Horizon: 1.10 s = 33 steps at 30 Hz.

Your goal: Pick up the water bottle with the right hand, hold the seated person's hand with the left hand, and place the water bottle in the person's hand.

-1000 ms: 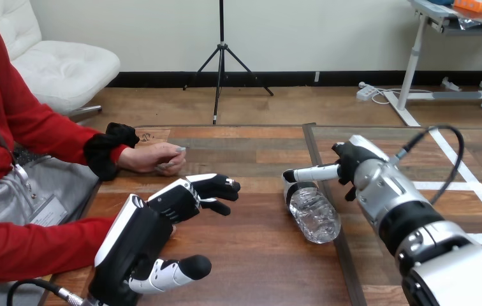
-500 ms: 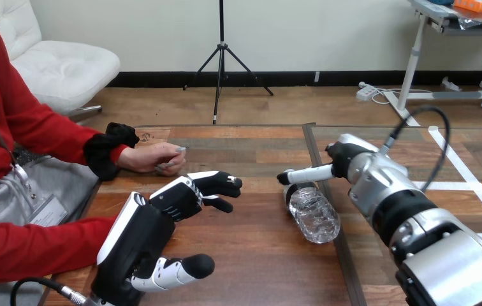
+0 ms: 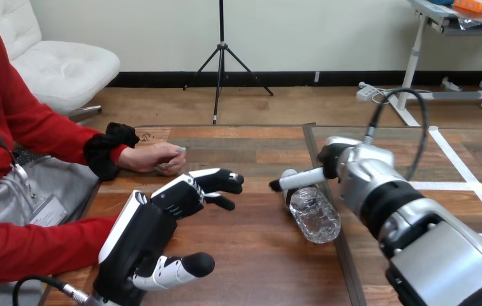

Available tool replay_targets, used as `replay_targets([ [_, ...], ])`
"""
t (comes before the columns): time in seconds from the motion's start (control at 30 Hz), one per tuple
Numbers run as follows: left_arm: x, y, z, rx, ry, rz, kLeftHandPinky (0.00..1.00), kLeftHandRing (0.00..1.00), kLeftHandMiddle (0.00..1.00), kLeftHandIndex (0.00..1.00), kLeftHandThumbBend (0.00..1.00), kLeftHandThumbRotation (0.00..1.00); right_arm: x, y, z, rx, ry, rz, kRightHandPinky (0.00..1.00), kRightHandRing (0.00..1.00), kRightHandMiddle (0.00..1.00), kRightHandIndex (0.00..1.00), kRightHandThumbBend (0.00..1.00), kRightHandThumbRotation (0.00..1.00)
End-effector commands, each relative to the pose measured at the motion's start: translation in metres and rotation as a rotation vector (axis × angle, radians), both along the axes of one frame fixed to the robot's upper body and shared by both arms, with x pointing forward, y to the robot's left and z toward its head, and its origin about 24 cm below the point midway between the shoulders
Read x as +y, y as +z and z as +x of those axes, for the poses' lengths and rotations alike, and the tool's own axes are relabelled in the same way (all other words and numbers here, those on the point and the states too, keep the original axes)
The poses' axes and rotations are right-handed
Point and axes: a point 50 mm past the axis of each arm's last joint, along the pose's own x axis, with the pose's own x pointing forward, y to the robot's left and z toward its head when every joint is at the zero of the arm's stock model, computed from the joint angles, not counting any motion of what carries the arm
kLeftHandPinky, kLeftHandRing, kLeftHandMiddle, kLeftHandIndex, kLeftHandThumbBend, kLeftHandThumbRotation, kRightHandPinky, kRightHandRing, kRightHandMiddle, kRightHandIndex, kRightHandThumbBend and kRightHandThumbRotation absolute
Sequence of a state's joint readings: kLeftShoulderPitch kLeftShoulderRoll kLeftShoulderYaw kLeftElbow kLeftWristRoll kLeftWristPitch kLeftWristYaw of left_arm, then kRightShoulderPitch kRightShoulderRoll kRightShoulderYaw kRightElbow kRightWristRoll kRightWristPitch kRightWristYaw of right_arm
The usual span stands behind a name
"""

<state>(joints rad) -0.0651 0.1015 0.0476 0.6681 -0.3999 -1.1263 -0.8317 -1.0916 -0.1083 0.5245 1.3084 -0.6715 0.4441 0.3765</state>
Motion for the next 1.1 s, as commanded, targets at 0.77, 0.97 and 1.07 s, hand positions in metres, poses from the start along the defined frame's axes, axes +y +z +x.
replay_targets([
  [0.77,-0.025,0.022,0.022,-0.130,-0.043,-0.044,0.65,0.76,0.78,0.74,0.93,0.67,0.024,-0.010,-0.006,-0.030,0.085,-0.071,0.60,0.87,0.97,1.00,0.97,0.75],
  [0.97,-0.027,0.024,0.024,-0.139,-0.040,-0.049,0.65,0.77,0.78,0.74,0.93,0.66,0.022,-0.020,-0.011,-0.077,0.001,-0.019,0.62,0.87,0.95,0.99,0.98,0.68],
  [1.07,-0.027,0.025,0.024,-0.152,-0.034,-0.043,0.65,0.76,0.78,0.74,0.92,0.68,0.020,-0.025,-0.013,-0.086,-0.023,-0.003,0.63,0.86,0.94,0.98,0.99,0.64],
])
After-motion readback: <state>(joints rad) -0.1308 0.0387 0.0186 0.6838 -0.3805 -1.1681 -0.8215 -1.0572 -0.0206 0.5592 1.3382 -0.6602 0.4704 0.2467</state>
